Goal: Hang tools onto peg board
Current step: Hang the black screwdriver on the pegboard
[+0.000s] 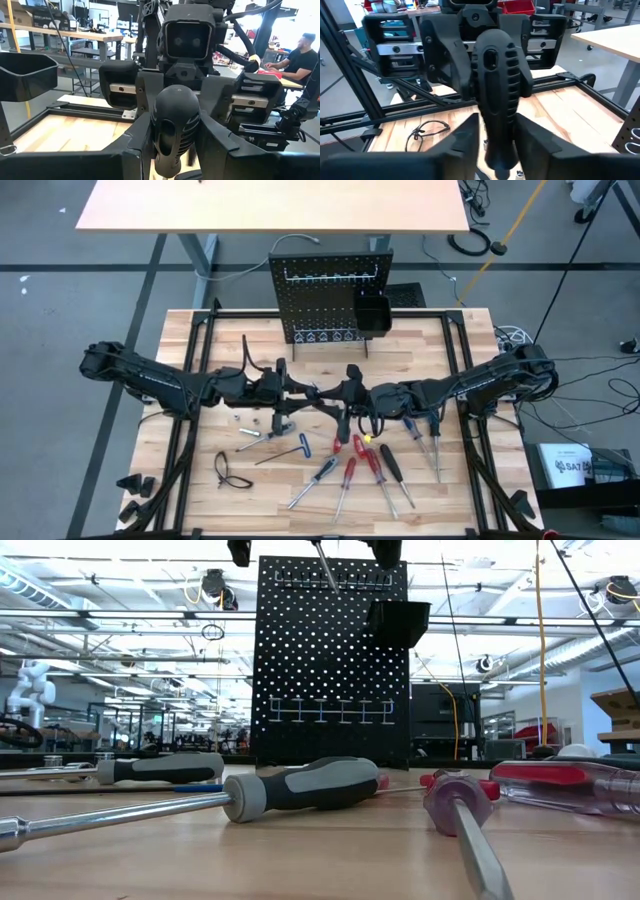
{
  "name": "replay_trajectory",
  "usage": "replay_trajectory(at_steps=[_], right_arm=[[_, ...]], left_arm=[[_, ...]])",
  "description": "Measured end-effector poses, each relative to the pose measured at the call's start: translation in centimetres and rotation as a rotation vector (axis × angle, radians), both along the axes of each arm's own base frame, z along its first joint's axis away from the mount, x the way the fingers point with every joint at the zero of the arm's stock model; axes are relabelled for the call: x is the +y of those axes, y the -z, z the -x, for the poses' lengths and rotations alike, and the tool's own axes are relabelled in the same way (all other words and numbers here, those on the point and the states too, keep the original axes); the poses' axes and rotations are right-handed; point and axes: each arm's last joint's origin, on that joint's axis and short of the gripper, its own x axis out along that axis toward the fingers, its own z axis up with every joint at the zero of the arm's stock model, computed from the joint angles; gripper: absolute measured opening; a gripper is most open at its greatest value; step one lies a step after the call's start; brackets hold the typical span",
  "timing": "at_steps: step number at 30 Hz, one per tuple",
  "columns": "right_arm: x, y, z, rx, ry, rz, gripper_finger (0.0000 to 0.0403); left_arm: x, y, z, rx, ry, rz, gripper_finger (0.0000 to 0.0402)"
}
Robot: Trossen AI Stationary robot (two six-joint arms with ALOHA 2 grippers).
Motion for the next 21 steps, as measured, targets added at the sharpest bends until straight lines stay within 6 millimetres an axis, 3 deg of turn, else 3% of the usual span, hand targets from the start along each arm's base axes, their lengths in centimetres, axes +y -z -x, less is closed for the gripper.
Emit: replay_trajectory(at_steps=[3, 7, 15, 18, 21], right_arm=[[0.0, 0.0, 0.0, 0.003, 0.001, 0.007, 0.0054], [-0.1, 0.0, 0.0, 0.006, 0.001, 0.025, 0.0048], [0.0, -0.5, 0.6, 0.025, 0.021, 0.135, 0.0048], [0.5, -0.7, 1.7, 0.086, 0.090, 0.199, 0.0048], [1.2, -0.9, 3.3, 0.170, 0.170, 0.274, 0.0048]], left_arm=[[0.0, 0.0, 0.0, -0.002, 0.001, 0.007, 0.0110], [0.0, 0.0, 0.0, -0.002, 0.001, 0.005, 0.0119], [0.3, 0.9, 0.3, 0.112, -0.068, 0.090, 0.0293], [0.5, 0.8, 1.2, 0.171, -0.082, 0.151, 0.0325], [0.8, 0.4, 2.6, 0.224, -0.102, 0.169, 0.0332]])
